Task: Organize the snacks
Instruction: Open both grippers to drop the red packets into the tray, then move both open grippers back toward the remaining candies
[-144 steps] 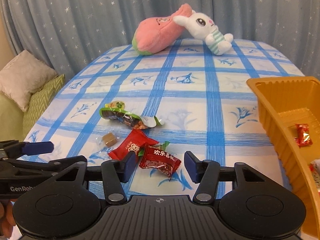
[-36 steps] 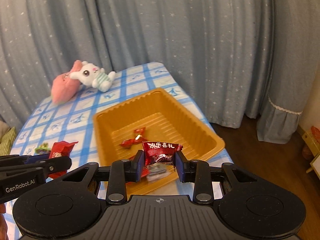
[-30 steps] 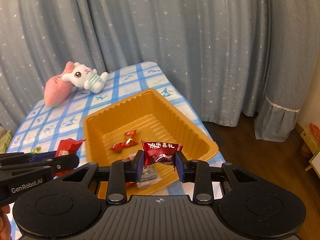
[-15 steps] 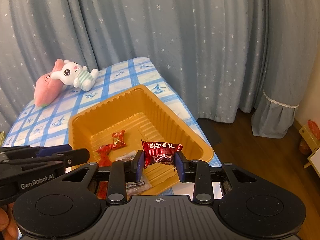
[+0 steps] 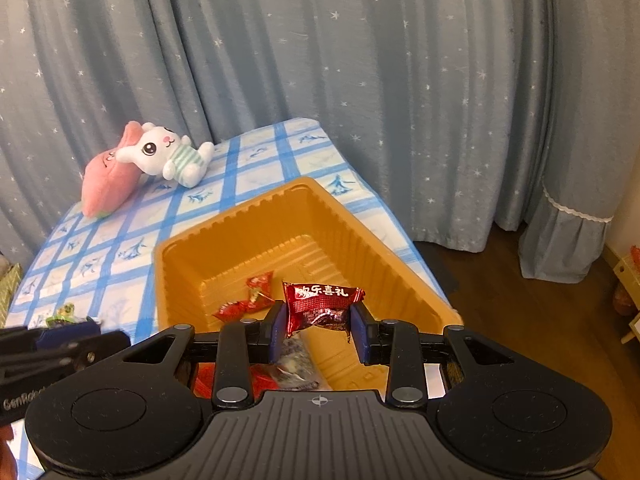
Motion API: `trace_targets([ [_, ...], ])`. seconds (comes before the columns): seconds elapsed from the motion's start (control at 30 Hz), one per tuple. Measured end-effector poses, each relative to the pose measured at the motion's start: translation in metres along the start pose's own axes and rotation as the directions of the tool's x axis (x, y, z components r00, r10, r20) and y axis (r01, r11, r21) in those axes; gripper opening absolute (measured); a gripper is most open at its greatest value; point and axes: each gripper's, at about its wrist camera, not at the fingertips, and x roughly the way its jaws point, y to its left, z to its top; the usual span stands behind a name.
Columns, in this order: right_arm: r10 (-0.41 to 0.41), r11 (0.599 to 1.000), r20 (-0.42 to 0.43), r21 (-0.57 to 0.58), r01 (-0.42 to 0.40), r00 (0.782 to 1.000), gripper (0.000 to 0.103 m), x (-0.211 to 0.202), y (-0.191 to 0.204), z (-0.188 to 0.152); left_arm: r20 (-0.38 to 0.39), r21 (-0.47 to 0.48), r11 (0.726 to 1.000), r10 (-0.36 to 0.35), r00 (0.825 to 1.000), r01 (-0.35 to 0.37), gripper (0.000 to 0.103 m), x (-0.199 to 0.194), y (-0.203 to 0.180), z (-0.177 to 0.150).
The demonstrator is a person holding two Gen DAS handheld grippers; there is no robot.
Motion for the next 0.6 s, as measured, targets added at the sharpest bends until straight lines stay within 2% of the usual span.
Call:
trace_targets([
  [0.03, 0.008, 1.0, -0.006, 0.011, -0.008, 1.0, 0.046, 0.002, 0.0, 0.001, 0.001, -0.004, 1.0, 0.005, 1.0, -0.005, 0.044, -0.002, 0.002, -0.002],
  [0.07, 0.006, 1.0, -0.002, 0.023, -0.006, 1.0, 0.066, 0.003, 0.0, 0.002, 0.0, -0.008, 1.0, 0.007, 1.0, -0.007, 0.047, -0.003, 0.004, -0.003],
  [0.1, 0.004, 0.999, 0.011, 0.032, -0.004, 1.0, 0.076, 0.001, -0.001, 0.002, 0.0, -0.013, 1.0, 0.008, 1.0, -0.008, 0.047, -0.005, 0.005, -0.005],
  [0.2, 0.005, 0.999, 0.018, 0.037, -0.006, 1.0, 0.076, -0.004, -0.001, 0.001, -0.003, -0.029, 0.999, 0.015, 1.0, -0.015, 0.048, -0.01, 0.01, -0.009],
  [0.6, -0.014, 1.0, -0.009, 0.008, 0.014, 1.0, 0.076, -0.03, 0.016, -0.02, 0.003, -0.087, 0.996, 0.036, 0.999, -0.035, 0.063, -0.041, 0.023, -0.023],
])
